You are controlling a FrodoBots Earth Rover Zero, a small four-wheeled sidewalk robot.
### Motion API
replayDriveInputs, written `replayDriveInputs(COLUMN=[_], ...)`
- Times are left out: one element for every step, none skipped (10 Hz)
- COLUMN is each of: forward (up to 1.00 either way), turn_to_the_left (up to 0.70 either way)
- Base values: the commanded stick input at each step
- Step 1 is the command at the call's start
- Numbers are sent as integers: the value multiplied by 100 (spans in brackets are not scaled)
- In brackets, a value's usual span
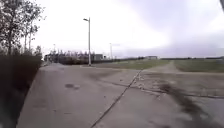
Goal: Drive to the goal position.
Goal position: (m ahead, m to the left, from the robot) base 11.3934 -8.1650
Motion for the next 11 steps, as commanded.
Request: replayDriveInputs(forward=[0, 0, 0, 0, 0, 0, 24, 57, 70, 70, 70], turn_to_the_left=[-70, -70, -70, -70, 0, 0, 0, 0, 0, 0, 0])
